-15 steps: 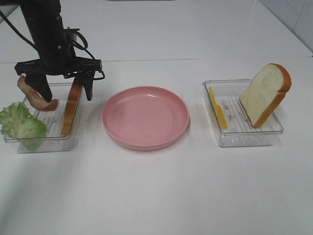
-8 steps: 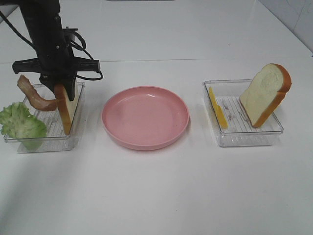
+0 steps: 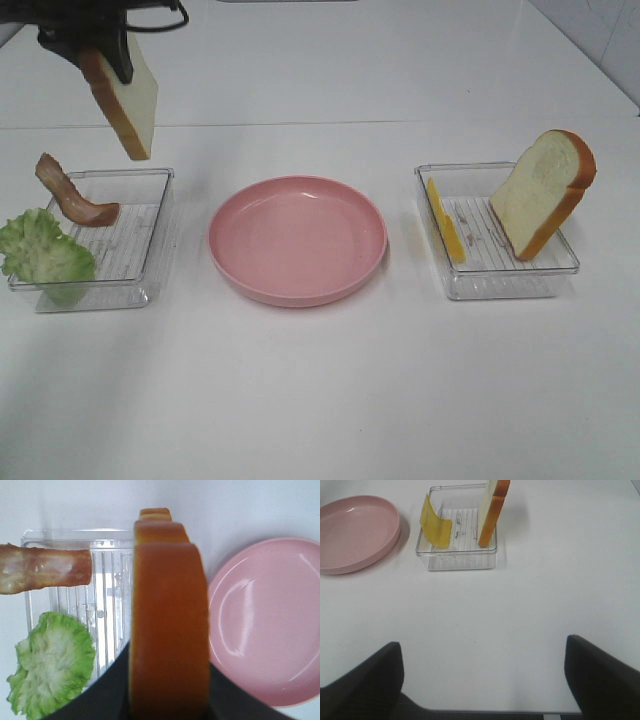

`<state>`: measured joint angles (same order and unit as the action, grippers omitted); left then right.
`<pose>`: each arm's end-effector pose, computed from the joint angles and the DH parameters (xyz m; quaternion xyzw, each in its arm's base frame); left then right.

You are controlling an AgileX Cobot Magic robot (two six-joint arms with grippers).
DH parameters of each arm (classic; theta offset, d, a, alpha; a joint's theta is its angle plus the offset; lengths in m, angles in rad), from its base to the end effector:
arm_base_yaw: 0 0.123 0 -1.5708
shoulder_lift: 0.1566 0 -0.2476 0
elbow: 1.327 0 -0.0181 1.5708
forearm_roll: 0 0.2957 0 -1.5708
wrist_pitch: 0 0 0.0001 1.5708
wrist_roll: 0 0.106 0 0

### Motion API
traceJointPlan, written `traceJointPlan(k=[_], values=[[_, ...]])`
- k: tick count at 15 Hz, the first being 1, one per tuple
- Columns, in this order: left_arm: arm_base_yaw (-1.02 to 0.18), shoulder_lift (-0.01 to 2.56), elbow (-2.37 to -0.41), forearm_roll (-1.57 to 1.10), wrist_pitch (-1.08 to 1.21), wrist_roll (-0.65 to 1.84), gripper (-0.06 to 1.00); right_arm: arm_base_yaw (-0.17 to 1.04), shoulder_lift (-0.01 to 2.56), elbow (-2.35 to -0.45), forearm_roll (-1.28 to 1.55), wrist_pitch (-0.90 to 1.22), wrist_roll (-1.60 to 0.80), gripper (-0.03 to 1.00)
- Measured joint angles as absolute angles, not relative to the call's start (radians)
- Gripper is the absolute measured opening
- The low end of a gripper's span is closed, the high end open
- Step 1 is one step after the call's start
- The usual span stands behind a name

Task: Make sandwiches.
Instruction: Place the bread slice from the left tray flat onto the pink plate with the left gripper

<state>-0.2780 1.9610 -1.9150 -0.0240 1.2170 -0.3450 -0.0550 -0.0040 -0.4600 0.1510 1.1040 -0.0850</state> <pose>0.4457 -0.1297 0.2669 -0.0347 0.9799 -0.0714 0.1831 0.0880 0.0094 0.2761 -0.0162 0.8706 0.0412 0.4900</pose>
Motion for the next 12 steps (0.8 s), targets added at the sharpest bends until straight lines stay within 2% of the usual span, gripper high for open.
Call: traceJointPlan(k=[4, 5, 7, 12], values=[[-0.280, 1.843, -1.912, -0.225, 1.220, -0.275, 0.19, -0.055, -0.004, -0.460, 0.151, 1.104, -0.085, 0.85], [-0.280, 1.843, -1.875, -0.428, 1.219, -0.176, 0.19, -0.055, -0.004, -0.460, 0.151, 1.104, -0.085, 0.85], [-0.280, 1.876, -1.787, -0.603, 1.208, -0.066, 0.19, -0.055, -0.004, -0.460, 0.151, 1.104, -0.085, 0.85], [-0.280, 1.986, -1.508, -1.025, 0.985, 0.280, 0.19, -0.055, -0.004, -0.460, 0.151, 1.104, -0.085, 0.85]])
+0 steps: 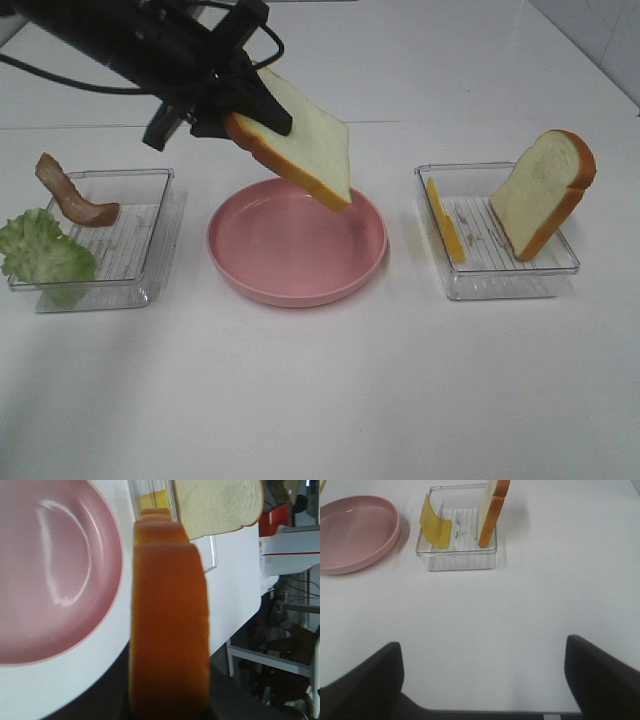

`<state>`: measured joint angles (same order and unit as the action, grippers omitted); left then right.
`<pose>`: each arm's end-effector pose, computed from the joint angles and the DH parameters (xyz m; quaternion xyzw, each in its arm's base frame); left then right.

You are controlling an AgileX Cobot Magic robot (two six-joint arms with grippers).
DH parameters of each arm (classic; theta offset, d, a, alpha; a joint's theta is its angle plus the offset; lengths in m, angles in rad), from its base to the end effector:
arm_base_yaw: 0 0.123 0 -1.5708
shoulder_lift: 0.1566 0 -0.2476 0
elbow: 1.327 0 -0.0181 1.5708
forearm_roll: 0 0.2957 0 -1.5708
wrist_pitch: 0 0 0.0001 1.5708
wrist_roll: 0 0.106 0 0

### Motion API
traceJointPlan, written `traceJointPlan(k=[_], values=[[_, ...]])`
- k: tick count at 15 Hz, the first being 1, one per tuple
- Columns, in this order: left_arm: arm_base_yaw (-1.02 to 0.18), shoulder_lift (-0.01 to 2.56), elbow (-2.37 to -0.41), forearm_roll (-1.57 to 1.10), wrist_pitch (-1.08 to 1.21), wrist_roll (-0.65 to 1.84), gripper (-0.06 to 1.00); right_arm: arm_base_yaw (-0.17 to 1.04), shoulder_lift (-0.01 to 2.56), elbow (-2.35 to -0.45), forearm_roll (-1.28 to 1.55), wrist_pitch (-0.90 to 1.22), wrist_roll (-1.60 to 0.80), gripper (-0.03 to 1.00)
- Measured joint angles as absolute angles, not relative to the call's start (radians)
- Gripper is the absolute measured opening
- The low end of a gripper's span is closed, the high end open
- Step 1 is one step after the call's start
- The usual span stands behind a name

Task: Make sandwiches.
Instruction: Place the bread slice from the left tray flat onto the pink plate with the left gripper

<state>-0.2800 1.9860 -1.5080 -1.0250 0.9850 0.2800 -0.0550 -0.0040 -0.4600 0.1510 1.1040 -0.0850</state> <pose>0.4125 -0.1972 0.1706 0.0186 0.8972 -0.4331 0.0848 0.0880 0.0094 0.2761 -0.0162 0.8706 0.0412 0.4900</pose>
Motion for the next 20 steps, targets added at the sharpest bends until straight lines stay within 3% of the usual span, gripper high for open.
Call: traceJointPlan(k=[5, 20], values=[[-0.280, 2.130, -1.477, -1.260, 0.902, 0.464, 0.19, -0.055, -0.004, -0.460, 0.151, 1.104, -0.085, 0.85], [-0.280, 2.247, -1.473, -1.243, 0.777, 0.423, 0.19, -0.055, -0.004, -0.460, 0.151, 1.104, -0.085, 0.85]])
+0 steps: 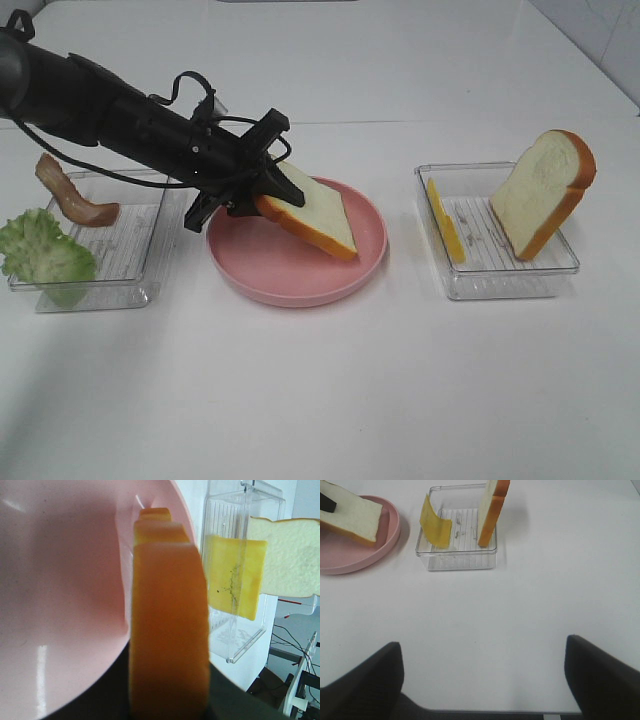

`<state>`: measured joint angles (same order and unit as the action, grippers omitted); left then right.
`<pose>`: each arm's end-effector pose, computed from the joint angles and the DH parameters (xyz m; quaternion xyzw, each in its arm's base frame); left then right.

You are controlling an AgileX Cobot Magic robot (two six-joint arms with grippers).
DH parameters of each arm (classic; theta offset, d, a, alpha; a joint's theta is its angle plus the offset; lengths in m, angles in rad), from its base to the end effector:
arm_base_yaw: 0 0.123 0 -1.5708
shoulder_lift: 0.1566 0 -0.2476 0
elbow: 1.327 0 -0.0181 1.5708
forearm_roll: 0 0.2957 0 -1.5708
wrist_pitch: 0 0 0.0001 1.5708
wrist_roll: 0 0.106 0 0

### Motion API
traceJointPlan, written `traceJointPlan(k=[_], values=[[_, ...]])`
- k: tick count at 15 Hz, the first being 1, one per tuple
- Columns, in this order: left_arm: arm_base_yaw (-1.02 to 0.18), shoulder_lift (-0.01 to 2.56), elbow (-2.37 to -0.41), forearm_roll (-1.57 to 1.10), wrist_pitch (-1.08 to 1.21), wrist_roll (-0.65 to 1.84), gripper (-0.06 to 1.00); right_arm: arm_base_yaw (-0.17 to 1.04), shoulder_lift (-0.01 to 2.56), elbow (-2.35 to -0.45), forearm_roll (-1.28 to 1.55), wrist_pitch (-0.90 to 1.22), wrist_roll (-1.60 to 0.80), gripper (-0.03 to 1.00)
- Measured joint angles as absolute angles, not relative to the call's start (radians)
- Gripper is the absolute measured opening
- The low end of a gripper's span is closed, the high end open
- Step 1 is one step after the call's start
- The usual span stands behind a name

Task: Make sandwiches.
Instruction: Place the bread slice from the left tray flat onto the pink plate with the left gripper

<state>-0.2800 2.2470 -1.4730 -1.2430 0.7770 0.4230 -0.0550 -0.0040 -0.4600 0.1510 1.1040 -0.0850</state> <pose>0.4289 -0.1966 0.0497 -0.0892 0.8974 -0.4257 0.0741 0.0880 0.0094 0.2761 -0.0162 0.8706 0.0412 0.4900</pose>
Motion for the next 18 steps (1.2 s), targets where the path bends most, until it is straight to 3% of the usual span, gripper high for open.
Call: traceJointPlan(k=[12, 13, 16, 18], values=[[-0.283, 2.290, -1.473, -1.284, 0.798, 0.455, 0.21, -0.055, -0.004, -0.460, 0.152, 1.104, -0.085, 0.85], [-0.283, 2.290, -1.473, -1.283, 0.804, 0.455, 0.28, -0.055, -0.004, -0.460, 0.152, 1.104, -0.085, 0.85], [-0.283, 2.290, -1.473, -1.275, 0.811, 0.455, 0.64, -0.055, -0.004, -0.460, 0.152, 1.104, -0.085, 0.85], [-0.283, 2.290, -1.473, -1.274, 0.815, 0.455, 0.76, -0.055, -0.004, -0.460, 0.152, 1.104, -0.085, 0.85]])
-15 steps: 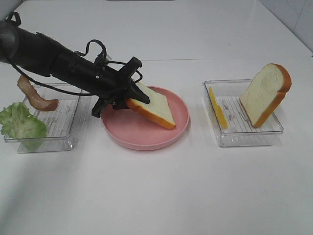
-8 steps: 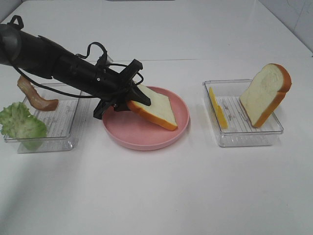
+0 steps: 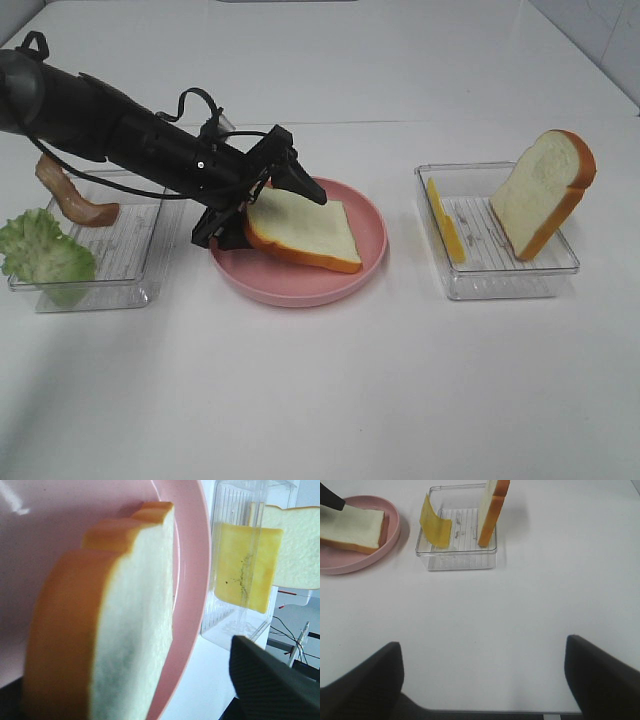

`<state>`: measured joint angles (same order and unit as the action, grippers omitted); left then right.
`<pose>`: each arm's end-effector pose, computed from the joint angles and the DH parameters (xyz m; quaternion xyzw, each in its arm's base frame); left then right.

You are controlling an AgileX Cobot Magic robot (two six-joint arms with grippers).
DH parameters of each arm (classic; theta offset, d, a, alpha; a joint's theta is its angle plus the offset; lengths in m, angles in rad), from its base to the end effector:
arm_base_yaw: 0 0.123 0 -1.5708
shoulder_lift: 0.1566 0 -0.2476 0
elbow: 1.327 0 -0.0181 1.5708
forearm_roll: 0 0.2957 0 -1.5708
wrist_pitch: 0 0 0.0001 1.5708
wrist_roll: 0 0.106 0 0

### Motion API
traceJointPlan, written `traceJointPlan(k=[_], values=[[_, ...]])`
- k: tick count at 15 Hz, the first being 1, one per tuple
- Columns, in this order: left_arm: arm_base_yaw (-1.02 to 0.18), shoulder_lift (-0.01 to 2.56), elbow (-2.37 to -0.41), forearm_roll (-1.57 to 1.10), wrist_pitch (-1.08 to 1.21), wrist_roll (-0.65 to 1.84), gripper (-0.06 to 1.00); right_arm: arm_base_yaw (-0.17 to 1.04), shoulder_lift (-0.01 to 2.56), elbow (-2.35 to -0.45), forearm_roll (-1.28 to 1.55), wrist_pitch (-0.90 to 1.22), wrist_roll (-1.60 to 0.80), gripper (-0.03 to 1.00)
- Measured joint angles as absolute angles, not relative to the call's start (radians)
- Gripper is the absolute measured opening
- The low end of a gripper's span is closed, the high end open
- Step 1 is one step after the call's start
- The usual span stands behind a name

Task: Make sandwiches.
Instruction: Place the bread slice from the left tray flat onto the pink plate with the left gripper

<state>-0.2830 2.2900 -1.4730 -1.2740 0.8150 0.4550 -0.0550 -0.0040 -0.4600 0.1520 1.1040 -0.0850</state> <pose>0.4227 -0.1998 0.0326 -0.0853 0.8948 -0.4356 0.0480 0.0879 0.0095 0.2761 -0.0163 0.8706 0.0417 0.4900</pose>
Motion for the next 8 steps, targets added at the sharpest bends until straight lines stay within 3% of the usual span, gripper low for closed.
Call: traceJointPlan(k=[4, 8], values=[[-0.283, 2.290, -1.478, -1.209, 0.820, 0.385, 0.77, -0.055, -0.004, -0.460, 0.152, 1.104, -0.085, 0.85], [-0.283, 2.291, -1.655, -0.863, 0.947, 0.147, 0.77, -0.055, -0.004, -0.460, 0.152, 1.104, -0.085, 0.85]])
